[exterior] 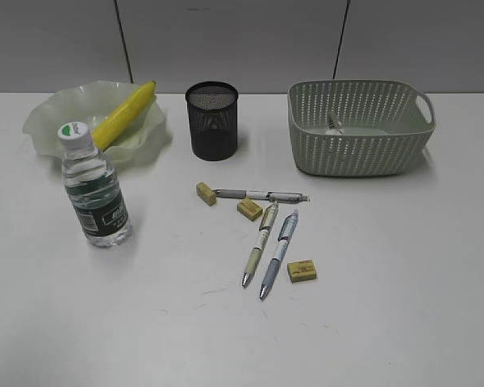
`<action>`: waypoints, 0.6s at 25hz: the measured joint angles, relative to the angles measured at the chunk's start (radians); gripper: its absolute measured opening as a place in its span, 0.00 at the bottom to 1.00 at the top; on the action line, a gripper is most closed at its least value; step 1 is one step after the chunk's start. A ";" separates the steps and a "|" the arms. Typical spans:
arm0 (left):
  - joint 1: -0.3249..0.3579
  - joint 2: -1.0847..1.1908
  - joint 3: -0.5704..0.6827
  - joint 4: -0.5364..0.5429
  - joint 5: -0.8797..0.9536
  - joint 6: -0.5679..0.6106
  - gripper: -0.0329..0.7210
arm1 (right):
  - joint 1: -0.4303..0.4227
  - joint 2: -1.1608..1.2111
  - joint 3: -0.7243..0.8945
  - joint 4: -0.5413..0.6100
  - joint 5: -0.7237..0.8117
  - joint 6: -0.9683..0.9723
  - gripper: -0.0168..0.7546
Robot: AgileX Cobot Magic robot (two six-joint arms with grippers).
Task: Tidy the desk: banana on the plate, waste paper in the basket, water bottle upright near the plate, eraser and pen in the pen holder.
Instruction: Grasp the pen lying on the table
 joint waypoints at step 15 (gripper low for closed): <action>0.000 -0.095 0.037 0.109 0.258 0.000 0.75 | 0.000 0.000 0.000 0.001 0.000 0.000 0.76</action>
